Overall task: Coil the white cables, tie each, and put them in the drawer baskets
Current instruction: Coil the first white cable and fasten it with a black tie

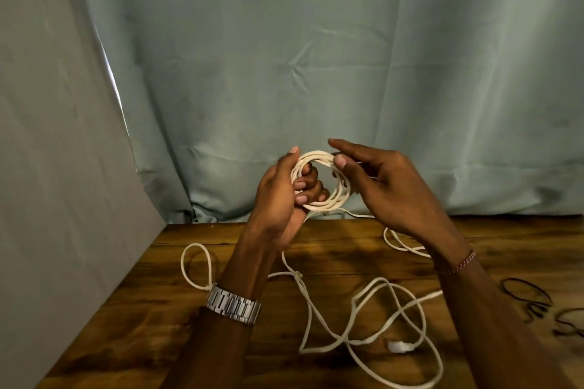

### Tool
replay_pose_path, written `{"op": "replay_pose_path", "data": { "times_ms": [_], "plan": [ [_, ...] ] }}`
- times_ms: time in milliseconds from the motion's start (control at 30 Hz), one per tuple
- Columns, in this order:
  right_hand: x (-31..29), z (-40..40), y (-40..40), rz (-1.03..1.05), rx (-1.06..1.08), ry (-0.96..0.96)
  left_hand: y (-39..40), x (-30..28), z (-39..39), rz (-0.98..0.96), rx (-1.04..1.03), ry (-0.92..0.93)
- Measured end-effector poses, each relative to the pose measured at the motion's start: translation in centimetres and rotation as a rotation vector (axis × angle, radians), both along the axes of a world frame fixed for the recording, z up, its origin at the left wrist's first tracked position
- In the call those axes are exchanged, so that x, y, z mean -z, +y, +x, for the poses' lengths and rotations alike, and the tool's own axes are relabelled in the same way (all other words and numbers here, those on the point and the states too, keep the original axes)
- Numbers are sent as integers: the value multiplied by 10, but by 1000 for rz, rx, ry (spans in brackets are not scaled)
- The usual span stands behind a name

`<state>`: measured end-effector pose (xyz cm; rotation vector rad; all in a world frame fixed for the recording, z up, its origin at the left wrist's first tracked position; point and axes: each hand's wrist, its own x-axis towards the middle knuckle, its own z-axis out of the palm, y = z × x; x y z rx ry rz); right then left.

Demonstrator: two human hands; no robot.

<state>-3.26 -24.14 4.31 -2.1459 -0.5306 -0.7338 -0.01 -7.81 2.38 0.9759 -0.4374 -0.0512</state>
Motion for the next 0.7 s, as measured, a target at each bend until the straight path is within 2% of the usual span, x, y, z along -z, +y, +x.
{"op": "replay_pose_path", "data": {
  "times_ms": [100, 367, 533, 700],
  "plan": [
    [2, -2, -5, 5, 34, -25, -4, 2, 1, -38, 87, -26],
    [19, -14, -39, 14, 120, 22, -49, 19, -6, 23, 91, -37],
    [30, -32, -81, 7, 219, 53, -98, 29, -12, 81, 106, -39],
    [42, -50, -142, -17, 292, 102, -145, 47, -25, 128, 209, -24]
  ]
}}
